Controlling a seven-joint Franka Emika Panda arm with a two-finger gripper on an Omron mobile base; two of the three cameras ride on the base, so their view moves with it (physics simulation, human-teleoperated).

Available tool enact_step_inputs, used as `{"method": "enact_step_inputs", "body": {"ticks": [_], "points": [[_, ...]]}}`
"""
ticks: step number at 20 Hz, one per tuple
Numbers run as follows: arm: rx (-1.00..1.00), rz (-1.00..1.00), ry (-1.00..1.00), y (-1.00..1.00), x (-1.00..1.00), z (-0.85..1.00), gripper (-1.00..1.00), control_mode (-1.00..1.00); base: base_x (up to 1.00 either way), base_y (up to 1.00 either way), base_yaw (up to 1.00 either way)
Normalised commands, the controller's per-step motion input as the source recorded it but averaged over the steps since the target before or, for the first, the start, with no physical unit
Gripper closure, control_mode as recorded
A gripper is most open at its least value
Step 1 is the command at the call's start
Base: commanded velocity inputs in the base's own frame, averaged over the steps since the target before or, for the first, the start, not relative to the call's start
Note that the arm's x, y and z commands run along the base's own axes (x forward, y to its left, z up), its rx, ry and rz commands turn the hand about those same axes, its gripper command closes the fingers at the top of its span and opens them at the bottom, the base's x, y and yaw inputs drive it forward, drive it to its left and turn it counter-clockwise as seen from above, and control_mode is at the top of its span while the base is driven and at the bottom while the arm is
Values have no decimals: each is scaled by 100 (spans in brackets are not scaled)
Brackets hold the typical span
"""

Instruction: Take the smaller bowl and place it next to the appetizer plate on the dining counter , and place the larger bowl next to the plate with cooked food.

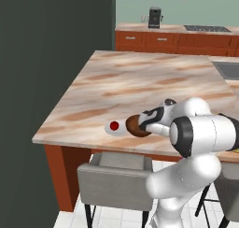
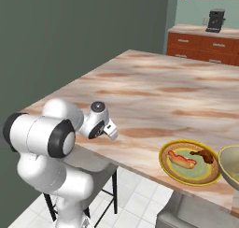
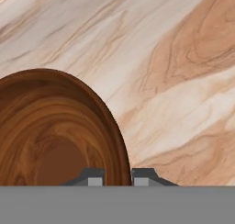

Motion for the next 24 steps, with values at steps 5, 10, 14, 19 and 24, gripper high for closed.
{"method": "enact_step_inputs", "body": {"ticks": [5,10,14,19,24], "points": [[-3,0,0,7,26,-22,100,-100,0,0,0],[-1,0,0,12,14,-12,100,-100,0,0,0],[-1,0,-3,17,-1,0,-100,-100,0,0,0],[1,0,-5,2,0,45,-100,-100,0,0,0],[3,8,-2,0,-24,100,-100,-100,0,0,0]]}}
